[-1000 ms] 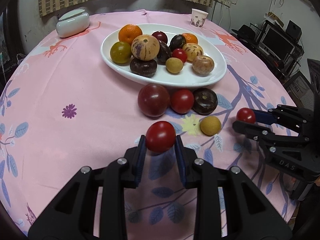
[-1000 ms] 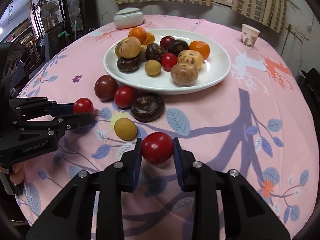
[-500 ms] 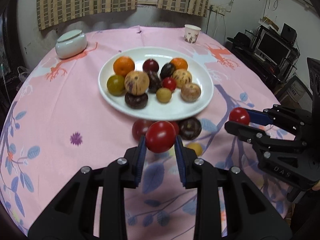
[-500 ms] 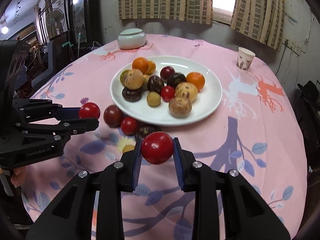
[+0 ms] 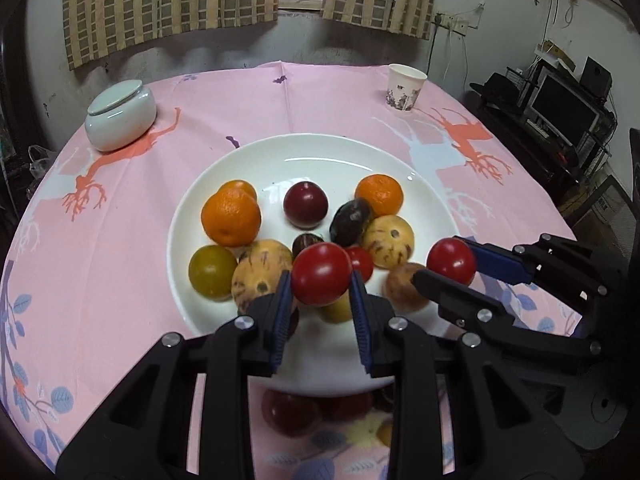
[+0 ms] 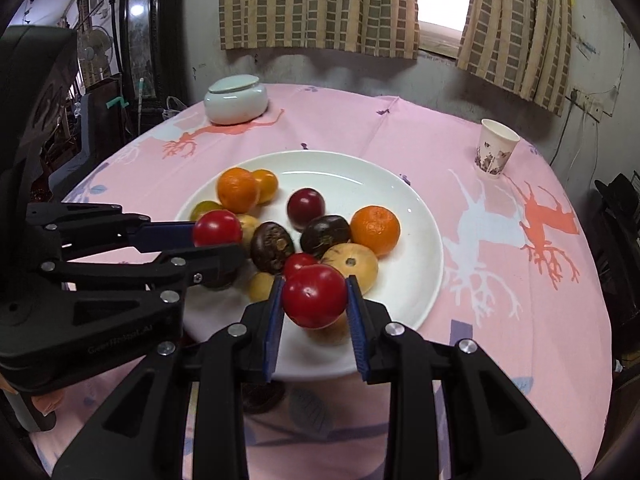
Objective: Organize fruits
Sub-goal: 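Carry both tomatoes over the white plate and open both tools, then move both open tools back to the fruit pile, then grasp the large dark red tomato with the left tool while the right tool grasps a small tan fruit, then carry both fruits over the white plate and open both tools, then move both open tools back to the last fruits, then grasp the red tomato with the left tool while the right tool grasps the dark purple fruit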
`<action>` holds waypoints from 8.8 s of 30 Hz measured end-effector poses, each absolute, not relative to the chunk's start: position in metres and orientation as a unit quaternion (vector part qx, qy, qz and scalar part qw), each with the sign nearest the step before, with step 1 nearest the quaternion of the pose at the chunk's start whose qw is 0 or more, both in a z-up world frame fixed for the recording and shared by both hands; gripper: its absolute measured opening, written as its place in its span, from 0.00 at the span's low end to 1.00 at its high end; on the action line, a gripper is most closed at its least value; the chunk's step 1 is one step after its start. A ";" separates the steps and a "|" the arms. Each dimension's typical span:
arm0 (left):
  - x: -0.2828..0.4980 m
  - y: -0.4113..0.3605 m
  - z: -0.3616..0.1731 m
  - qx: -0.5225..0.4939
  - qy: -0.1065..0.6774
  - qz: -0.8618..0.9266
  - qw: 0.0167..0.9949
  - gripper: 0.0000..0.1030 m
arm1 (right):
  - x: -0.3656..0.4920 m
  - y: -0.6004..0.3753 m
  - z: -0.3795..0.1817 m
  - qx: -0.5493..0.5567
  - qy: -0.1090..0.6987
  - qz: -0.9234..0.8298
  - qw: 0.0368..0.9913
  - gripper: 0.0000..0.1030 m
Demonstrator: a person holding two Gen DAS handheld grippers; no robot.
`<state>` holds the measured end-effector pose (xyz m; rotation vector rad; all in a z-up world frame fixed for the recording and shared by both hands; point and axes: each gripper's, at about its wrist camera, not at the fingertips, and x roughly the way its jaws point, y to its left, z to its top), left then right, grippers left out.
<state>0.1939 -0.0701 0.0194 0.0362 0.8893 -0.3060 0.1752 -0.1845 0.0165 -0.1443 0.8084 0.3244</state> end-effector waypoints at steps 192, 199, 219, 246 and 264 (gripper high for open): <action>0.225 -0.065 0.015 -0.020 0.448 -0.164 0.878 0.38 | 0.202 -0.191 0.011 -0.072 0.390 0.140 0.907 0.27; 0.241 -0.065 0.007 -0.031 0.454 -0.150 0.878 0.45 | 0.217 -0.194 -0.001 -0.041 0.415 0.145 0.897 0.28; 0.146 -0.035 0.054 0.001 0.372 -0.141 0.917 0.70 | 0.140 -0.220 0.022 -0.042 0.383 0.134 0.913 0.58; 0.102 -0.002 -0.018 -0.008 0.413 -0.132 0.901 0.81 | 0.109 -0.163 -0.039 -0.079 0.447 0.178 0.873 0.58; 0.103 -0.009 -0.025 -0.009 0.432 -0.137 0.891 0.81 | 0.105 -0.179 -0.029 -0.062 0.431 0.188 0.880 0.44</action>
